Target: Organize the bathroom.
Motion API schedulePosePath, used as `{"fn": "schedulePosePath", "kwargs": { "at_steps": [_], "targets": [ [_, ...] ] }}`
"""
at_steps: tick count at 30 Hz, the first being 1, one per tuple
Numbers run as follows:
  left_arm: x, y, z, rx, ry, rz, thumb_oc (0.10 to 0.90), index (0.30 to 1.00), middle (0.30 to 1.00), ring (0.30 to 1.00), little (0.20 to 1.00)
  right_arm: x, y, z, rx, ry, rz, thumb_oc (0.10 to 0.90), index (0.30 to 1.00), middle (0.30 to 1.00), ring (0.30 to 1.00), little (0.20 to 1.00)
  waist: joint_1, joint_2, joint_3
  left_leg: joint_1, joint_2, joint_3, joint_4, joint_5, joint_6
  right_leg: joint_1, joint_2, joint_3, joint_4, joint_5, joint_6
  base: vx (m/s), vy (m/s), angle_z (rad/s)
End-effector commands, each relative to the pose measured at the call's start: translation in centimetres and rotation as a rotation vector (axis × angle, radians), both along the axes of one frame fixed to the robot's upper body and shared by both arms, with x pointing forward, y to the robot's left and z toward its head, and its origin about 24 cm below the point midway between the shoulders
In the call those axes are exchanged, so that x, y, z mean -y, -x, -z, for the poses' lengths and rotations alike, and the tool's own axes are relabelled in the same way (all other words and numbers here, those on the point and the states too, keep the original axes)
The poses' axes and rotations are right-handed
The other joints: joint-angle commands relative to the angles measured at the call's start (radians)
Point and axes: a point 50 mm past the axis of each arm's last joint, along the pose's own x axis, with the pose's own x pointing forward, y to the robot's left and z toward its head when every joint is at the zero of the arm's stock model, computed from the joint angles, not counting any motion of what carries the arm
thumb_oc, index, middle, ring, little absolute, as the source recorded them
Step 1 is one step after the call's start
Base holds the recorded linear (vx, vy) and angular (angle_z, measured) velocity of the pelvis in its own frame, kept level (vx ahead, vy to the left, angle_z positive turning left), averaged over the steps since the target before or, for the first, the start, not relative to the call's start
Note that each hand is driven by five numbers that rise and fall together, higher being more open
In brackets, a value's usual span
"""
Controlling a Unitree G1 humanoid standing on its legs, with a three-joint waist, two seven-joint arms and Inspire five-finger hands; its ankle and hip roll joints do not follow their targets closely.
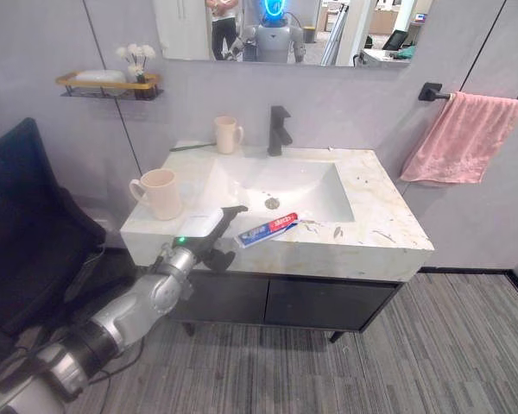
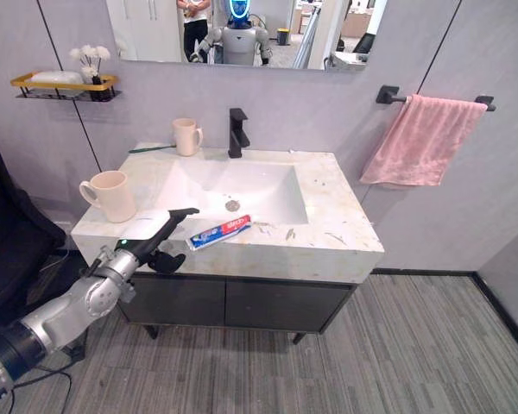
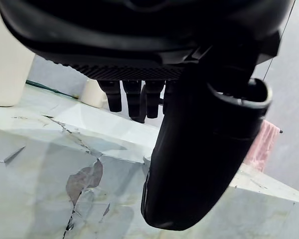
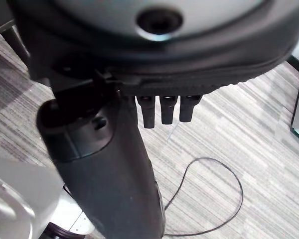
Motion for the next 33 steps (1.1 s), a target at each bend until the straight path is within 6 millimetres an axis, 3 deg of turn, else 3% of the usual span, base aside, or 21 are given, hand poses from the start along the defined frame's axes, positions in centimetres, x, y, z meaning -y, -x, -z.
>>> {"fn": "schedulePosePath", "kwargs": {
  "at_steps": [1,22,33],
  "targets": [
    [0.9,-1.7,-5.2,0.227,0.075,0.033,0.800,0.900,0.900,0.900,0.900,1.8,0.5,-0.5,-0.038,0.091,0.022,0.800,0.900,0.900,0.900,0.900,0.003,0.038,0.019,0.019,0.005,0.032,0.055,-0.085,0.009,-0.072,0.022,0.051,0.102,-0.010,0.099,0.00,0.000,0.00],
    [4.0,-2.1,-5.3,0.143,0.083,0.130,0.800,0.900,0.900,0.900,0.900,1.2,0.6,-0.4,-0.055,0.076,-0.005,0.800,0.900,0.900,0.900,0.900,-0.024,0.032,0.020,0.024,0.006,0.055,0.052,-0.089,0.014,-0.081,0.024,0.053,0.107,-0.003,0.106,0.00,0.000,0.00],
    [3.9,-2.3,-6.2,0.190,0.102,0.103,0.800,0.900,0.900,0.900,0.900,1.1,1.3,-0.3,-0.072,0.076,0.006,0.800,0.900,0.900,0.900,0.900,-0.023,0.027,0.021,0.021,0.008,0.054,0.055,-0.089,0.015,-0.078,0.029,0.050,0.102,-0.007,0.101,0.00,0.000,0.00]
  ]
}}
